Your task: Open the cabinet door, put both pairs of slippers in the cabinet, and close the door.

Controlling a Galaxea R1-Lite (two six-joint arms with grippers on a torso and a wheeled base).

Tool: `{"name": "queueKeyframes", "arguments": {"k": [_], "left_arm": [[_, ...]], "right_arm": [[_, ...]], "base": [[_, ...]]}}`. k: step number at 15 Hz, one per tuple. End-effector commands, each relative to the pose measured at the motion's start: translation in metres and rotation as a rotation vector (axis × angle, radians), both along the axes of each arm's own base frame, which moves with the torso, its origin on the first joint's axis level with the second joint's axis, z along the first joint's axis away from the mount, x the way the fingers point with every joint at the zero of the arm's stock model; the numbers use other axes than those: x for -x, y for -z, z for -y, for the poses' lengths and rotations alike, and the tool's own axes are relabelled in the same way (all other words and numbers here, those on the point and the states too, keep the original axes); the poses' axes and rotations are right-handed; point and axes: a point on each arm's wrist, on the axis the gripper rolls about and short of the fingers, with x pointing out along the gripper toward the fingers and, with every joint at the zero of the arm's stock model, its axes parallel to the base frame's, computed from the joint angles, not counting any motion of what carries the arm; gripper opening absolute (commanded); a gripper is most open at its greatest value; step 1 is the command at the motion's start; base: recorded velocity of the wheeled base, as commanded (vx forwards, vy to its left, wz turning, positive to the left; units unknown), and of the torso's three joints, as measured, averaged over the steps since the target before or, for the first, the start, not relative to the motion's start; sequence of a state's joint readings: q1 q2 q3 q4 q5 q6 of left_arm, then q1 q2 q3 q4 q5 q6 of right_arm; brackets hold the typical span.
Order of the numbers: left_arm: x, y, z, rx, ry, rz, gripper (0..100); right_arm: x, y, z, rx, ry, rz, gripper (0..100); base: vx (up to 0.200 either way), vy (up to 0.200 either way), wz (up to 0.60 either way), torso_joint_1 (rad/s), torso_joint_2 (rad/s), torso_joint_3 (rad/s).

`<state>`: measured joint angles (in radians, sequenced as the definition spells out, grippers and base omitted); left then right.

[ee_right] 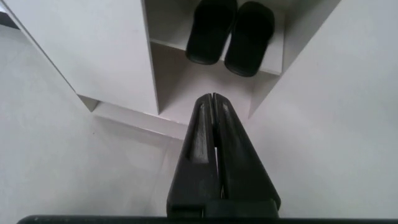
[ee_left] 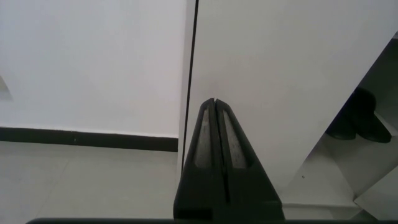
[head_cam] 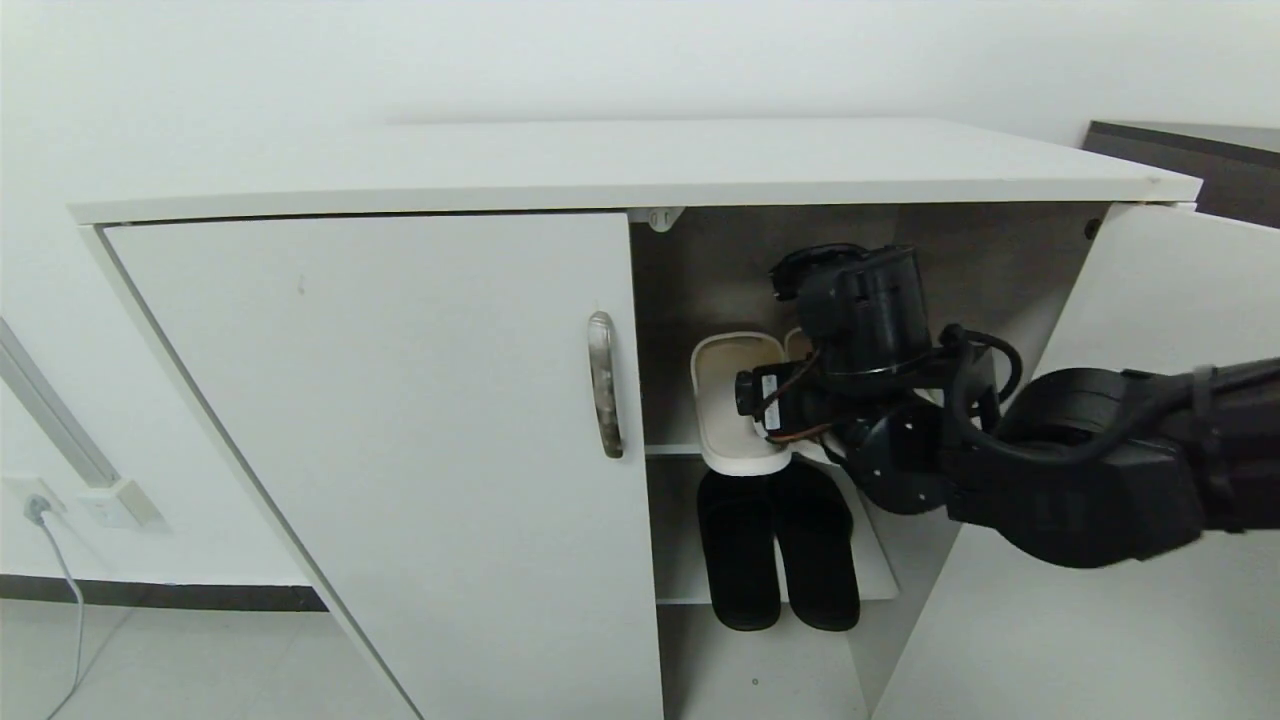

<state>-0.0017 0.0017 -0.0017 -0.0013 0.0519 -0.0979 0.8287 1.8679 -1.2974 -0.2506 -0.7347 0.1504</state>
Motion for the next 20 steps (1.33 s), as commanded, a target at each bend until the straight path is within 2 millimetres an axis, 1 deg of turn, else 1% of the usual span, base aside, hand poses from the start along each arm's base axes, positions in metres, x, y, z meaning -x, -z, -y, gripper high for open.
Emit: {"name": "queueKeyframes", "arguments": {"k": [1, 3, 6, 7, 11, 17, 20], "left_arm": [[0.0, 0.0, 0.0, 0.0, 0.0, 0.0, 0], [0.0, 0.0, 0.0, 0.002, 0.0, 0.0, 0], [0.0, 0.0, 0.0, 0.0, -0.002, 0.0, 0], [0.0, 0.0, 0.0, 0.0, -0.002, 0.0, 0], [0.0, 0.0, 0.0, 0.002, -0.002, 0.0, 0], [0.0, 0.0, 0.0, 0.0, 0.0, 0.0, 0], [0.0, 0.0, 0.0, 0.0, 0.0, 0.0, 0]], "right_arm": [[0.042, -0.014, 0.017, -0.042, -0.065, 0.034, 100], [0.059, -0.005, 0.028, -0.046, -0.093, 0.035, 100], [0.071, 0.014, 0.039, -0.07, -0.166, 0.031, 100], [0.071, 0.018, 0.039, -0.06, -0.172, 0.029, 0], [0.072, 0.023, 0.034, -0.049, -0.185, 0.018, 0], [0.074, 0.027, 0.034, -0.042, -0.19, 0.006, 0], [0.073, 0.03, 0.033, -0.036, -0.19, -0.001, 0]], "base": [[0.0, 0.0, 0.0, 0.0, 0.0, 0.0], [0.0, 0.0, 0.0, 0.0, 0.0, 0.0], [0.0, 0.0, 0.0, 0.0, 0.0, 0.0], [0.0, 0.0, 0.0, 0.0, 0.0, 0.0], [0.0, 0.0, 0.0, 0.0, 0.0, 0.0], [0.0, 0.0, 0.0, 0.0, 0.0, 0.0], [-0.2, 0.0, 0.0, 0.009, 0.0, 0.004]]}}
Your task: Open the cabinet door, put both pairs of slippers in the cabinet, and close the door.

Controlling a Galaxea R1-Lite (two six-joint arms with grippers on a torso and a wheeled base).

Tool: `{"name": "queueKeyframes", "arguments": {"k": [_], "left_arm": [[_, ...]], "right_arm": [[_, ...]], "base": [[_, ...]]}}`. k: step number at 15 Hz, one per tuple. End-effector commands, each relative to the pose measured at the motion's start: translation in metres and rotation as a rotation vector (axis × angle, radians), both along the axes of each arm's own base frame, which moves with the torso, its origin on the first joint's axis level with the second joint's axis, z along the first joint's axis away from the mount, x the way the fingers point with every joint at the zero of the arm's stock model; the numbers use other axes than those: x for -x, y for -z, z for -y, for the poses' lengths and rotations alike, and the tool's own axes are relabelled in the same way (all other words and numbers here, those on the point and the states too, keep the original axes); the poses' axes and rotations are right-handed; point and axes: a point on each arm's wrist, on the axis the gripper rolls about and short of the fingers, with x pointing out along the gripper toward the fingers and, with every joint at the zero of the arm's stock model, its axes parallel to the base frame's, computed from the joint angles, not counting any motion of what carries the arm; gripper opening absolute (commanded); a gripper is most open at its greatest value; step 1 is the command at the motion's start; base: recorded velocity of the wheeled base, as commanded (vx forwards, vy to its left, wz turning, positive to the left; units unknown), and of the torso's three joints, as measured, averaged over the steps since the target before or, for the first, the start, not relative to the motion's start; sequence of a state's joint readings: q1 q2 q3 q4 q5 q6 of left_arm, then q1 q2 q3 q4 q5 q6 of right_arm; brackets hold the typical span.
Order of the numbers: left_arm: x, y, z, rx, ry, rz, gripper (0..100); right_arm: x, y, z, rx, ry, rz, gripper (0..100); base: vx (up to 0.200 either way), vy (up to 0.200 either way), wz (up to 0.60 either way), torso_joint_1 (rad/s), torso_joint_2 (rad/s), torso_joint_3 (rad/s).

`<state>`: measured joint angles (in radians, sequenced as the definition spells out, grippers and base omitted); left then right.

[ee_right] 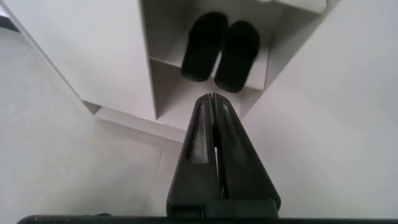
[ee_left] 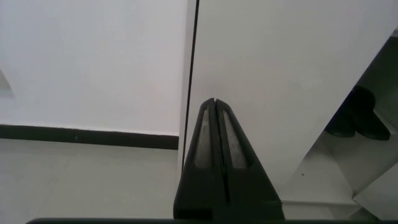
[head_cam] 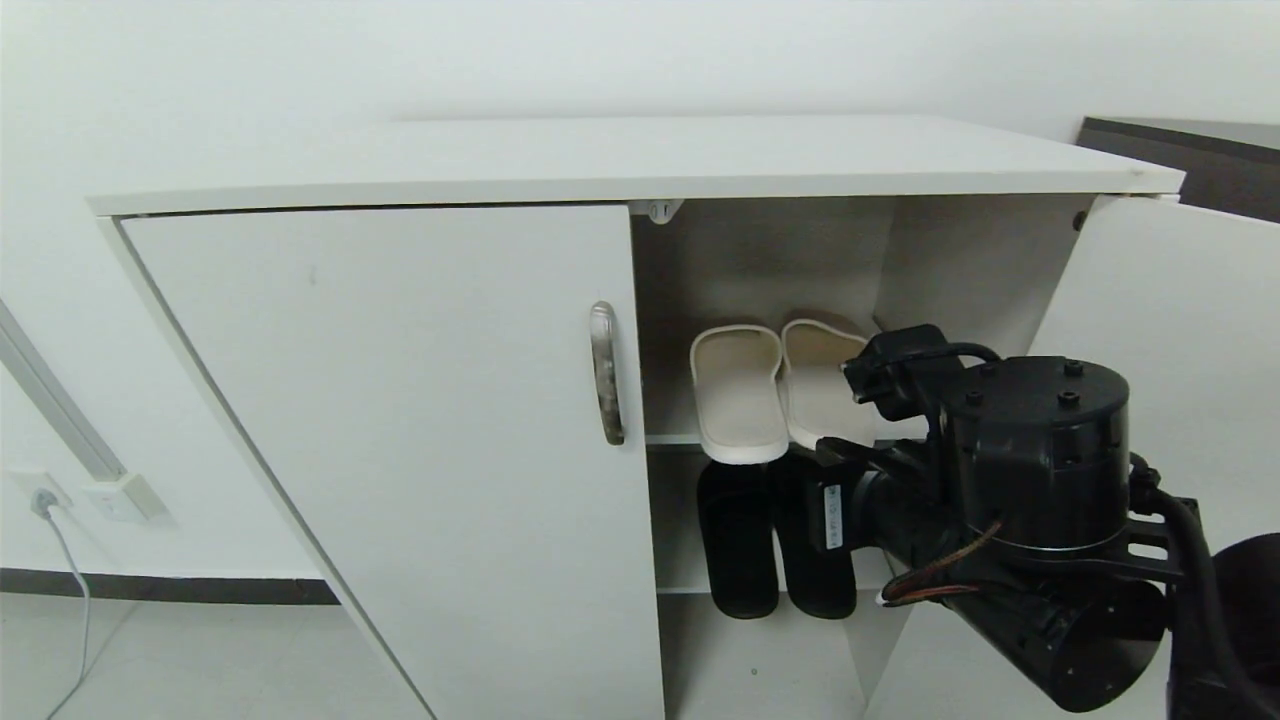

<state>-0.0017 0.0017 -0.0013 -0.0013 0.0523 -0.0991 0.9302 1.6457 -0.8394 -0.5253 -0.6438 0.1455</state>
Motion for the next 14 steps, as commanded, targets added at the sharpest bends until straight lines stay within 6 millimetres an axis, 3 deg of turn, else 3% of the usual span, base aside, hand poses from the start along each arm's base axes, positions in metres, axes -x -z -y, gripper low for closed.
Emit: {"name": "queueKeyframes", "arguments": {"k": [1, 14], "left_arm": [[0.0, 0.0, 0.0, 0.001, 0.0, 0.001, 0], [0.0, 0.0, 0.0, 0.001, 0.002, 0.001, 0]], "right_arm": [[-0.001, 0.005, -0.002, 0.013, 0.0, -0.011, 0], [-0.003, 0.02, -0.002, 0.048, 0.004, -0.041, 0]], "base": [[-0.2, 0.0, 0.0, 0.002, 0.0, 0.012], [-0.2, 0.0, 0.0, 0.002, 0.0, 0.003]]}}
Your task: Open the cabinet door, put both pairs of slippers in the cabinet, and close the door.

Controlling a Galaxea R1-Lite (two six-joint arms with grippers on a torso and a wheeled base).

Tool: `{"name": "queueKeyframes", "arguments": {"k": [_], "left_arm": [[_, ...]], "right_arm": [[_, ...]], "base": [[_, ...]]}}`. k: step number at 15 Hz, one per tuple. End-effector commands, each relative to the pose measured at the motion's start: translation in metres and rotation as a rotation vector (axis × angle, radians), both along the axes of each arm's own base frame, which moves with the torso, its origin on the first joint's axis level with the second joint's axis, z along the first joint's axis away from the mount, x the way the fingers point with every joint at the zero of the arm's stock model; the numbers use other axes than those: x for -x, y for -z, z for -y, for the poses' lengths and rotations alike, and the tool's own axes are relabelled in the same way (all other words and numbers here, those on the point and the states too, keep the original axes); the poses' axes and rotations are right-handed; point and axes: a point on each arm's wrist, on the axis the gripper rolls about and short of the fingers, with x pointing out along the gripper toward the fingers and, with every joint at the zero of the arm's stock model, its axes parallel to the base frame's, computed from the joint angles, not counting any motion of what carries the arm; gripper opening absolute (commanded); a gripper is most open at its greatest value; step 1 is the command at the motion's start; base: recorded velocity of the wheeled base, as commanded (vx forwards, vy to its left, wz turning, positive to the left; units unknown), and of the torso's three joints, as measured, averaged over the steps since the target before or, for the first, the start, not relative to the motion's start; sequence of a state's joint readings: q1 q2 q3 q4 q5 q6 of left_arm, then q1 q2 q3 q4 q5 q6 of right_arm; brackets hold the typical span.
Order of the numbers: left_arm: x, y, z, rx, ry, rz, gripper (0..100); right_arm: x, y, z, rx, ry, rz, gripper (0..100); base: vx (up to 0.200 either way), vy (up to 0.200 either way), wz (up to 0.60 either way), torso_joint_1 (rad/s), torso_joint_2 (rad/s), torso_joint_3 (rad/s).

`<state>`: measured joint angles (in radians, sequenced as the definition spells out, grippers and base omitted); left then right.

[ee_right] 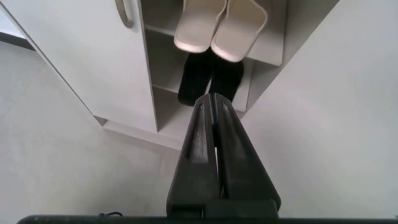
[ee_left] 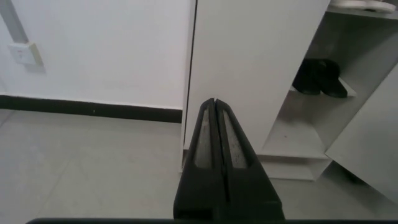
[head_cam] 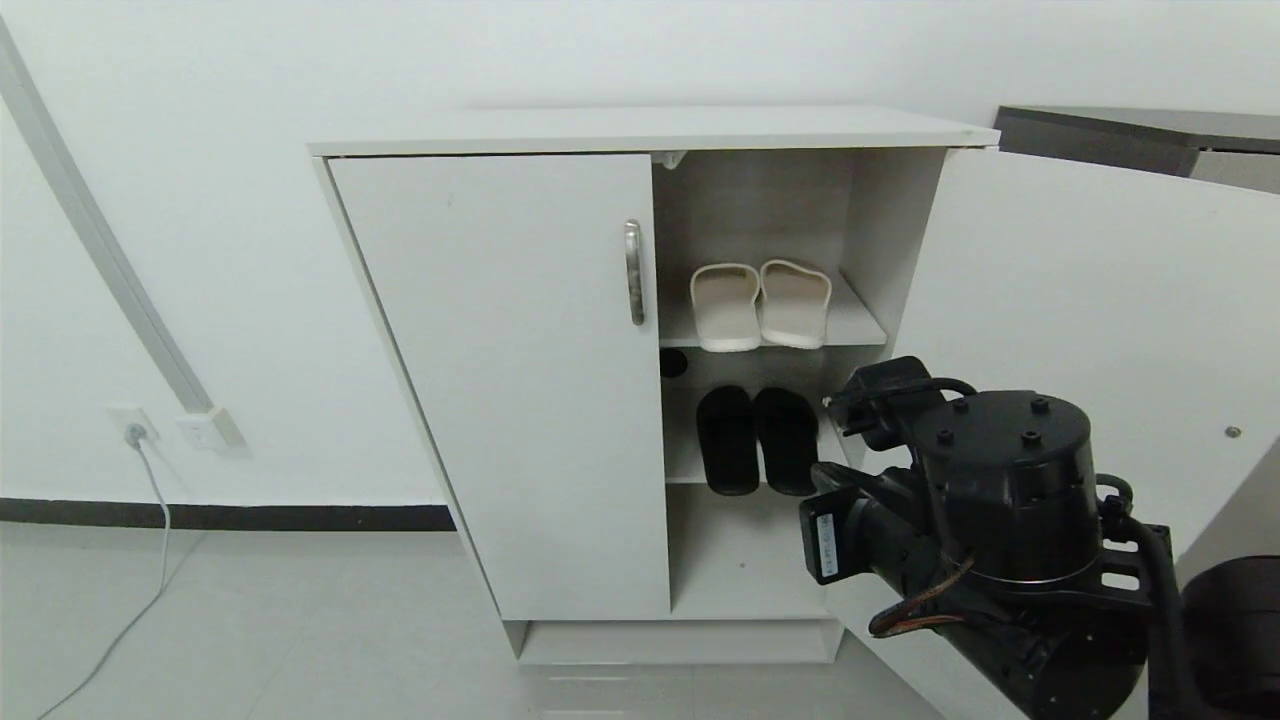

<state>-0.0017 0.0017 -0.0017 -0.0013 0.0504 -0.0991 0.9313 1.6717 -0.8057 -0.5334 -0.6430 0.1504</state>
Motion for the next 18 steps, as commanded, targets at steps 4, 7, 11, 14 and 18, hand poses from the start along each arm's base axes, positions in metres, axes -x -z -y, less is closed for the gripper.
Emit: {"name": "queueKeyframes", "arguments": {"k": [4, 7, 11, 14, 18], "left_arm": [[0.0, 0.0, 0.0, 0.001, -0.002, 0.0, 0], [0.0, 0.0, 0.0, 0.002, -0.002, 0.0, 0], [0.0, 0.0, 0.0, 0.002, -0.002, 0.0, 0], [0.0, 0.0, 0.0, 0.002, -0.002, 0.0, 0], [0.0, 0.0, 0.0, 0.002, -0.003, 0.0, 0]], "right_arm": [[-0.016, 0.018, -0.004, 0.009, 0.032, -0.006, 0], [-0.019, 0.021, -0.005, -0.006, 0.03, 0.01, 0], [-0.018, 0.025, -0.002, 0.026, 0.028, 0.004, 0], [-0.019, 0.027, -0.002, 0.031, 0.03, 0.0, 0], [-0.022, 0.029, -0.001, 0.035, 0.037, -0.004, 0]], "base": [[-0.05, 0.0, 0.0, 0.001, 0.0, 0.001], [0.0, 0.0, 0.0, 0.0, 0.0, 0.0], [0.0, 0.0, 0.0, 0.0, 0.0, 0.0], [0.0, 0.0, 0.0, 0.0, 0.0, 0.0], [0.0, 0.0, 0.0, 0.0, 0.0, 0.0]]}}
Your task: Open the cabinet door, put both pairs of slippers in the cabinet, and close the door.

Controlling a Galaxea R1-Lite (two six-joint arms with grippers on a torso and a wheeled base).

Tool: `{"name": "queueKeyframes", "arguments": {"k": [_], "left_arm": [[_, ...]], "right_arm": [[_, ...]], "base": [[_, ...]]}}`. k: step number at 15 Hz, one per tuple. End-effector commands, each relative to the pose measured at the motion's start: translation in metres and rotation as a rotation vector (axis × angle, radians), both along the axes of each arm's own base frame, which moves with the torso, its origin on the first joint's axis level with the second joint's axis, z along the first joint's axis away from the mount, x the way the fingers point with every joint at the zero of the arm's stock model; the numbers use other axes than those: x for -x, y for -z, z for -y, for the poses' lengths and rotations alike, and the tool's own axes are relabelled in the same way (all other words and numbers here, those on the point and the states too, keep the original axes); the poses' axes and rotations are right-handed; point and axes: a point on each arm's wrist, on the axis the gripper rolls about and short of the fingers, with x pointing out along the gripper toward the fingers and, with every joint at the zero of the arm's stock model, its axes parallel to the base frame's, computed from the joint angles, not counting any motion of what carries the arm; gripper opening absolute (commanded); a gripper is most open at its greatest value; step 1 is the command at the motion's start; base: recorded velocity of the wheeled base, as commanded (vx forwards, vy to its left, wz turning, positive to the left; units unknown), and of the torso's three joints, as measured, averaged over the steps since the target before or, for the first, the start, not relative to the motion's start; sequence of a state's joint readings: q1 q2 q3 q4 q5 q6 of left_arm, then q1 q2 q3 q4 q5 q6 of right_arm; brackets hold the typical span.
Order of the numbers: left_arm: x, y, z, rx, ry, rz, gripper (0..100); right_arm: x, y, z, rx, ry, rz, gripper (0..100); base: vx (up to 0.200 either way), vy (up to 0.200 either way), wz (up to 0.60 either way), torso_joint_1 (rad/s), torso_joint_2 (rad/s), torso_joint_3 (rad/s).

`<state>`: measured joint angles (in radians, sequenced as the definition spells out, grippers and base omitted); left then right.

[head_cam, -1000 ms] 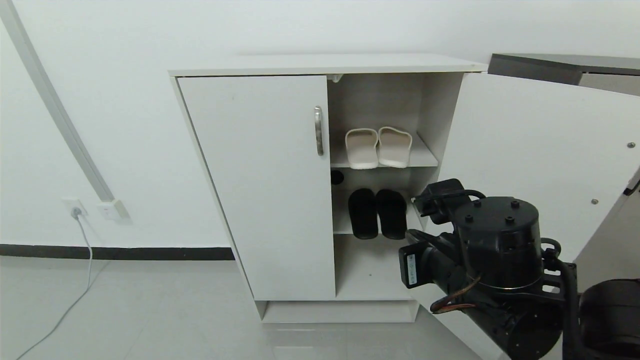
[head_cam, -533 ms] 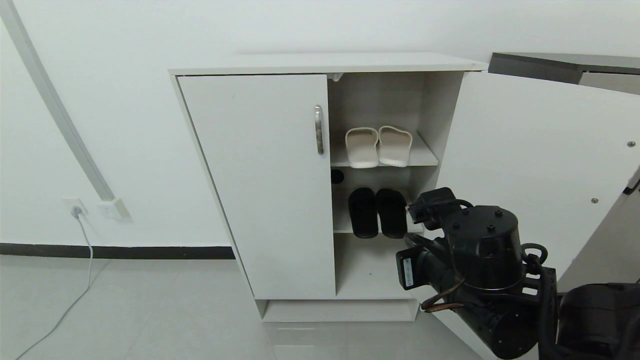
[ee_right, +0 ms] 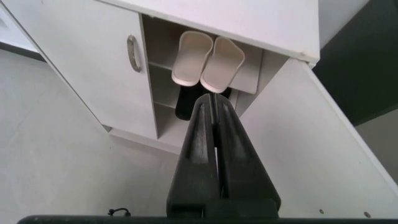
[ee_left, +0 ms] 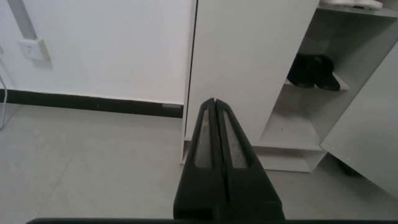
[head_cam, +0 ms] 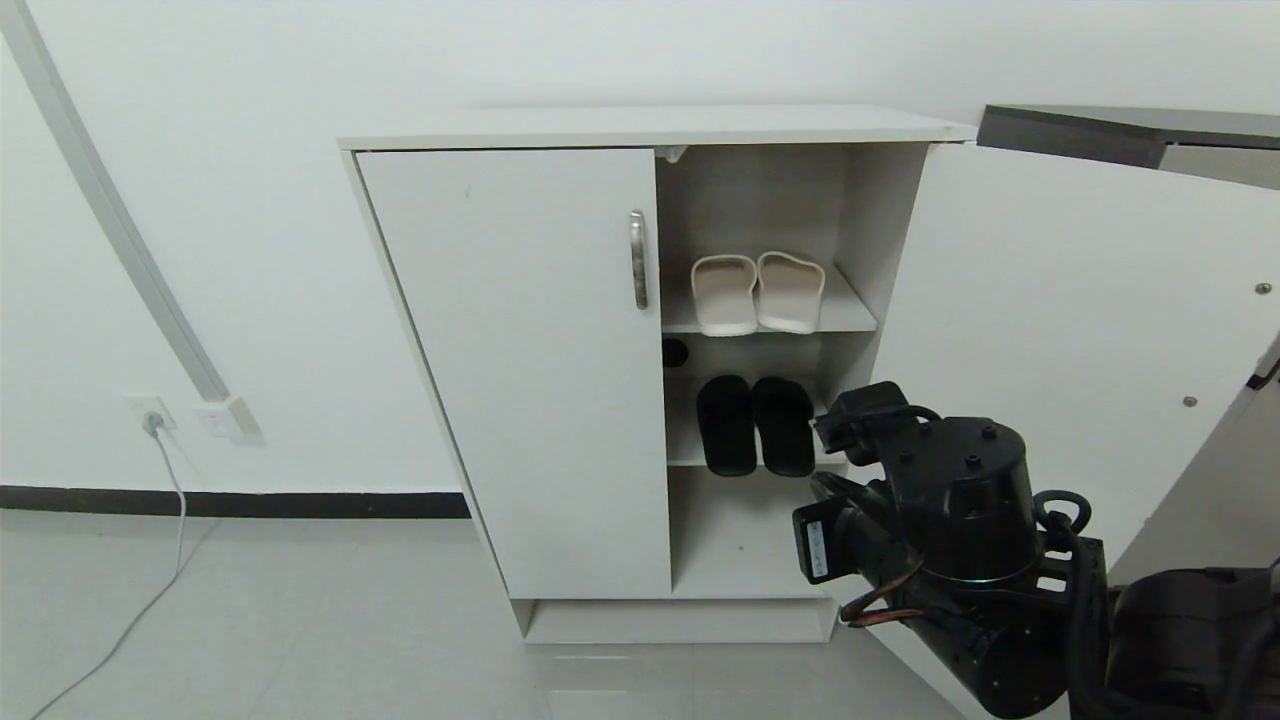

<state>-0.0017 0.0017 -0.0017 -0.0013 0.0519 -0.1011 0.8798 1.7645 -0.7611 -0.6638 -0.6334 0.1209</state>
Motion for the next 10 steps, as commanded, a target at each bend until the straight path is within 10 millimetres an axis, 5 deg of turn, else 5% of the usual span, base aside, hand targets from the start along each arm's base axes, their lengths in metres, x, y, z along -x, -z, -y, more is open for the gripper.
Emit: {"name": "queueKeyframes", "arguments": {"k": [1, 6, 10], "left_arm": [[0.0, 0.0, 0.0, 0.0, 0.0, 0.0, 0], [0.0, 0.0, 0.0, 0.0, 0.0, 0.0, 0], [0.0, 0.0, 0.0, 0.0, 0.0, 0.0, 0]], "right_arm": [[-0.0012, 0.0023, -0.0004, 0.005, 0.003, -0.005, 0], [-0.0014, 0.0036, -0.0006, 0.009, 0.003, -0.008, 0], [-0.0014, 0.0053, -0.0006, 0.013, 0.001, -0.012, 0]], "base": [[0.0, 0.0, 0.0, 0.0, 0.0, 0.0], [0.0, 0.0, 0.0, 0.003, -0.13, -0.19], [0.0, 0.0, 0.0, 0.044, -0.5, -0.366]]}}
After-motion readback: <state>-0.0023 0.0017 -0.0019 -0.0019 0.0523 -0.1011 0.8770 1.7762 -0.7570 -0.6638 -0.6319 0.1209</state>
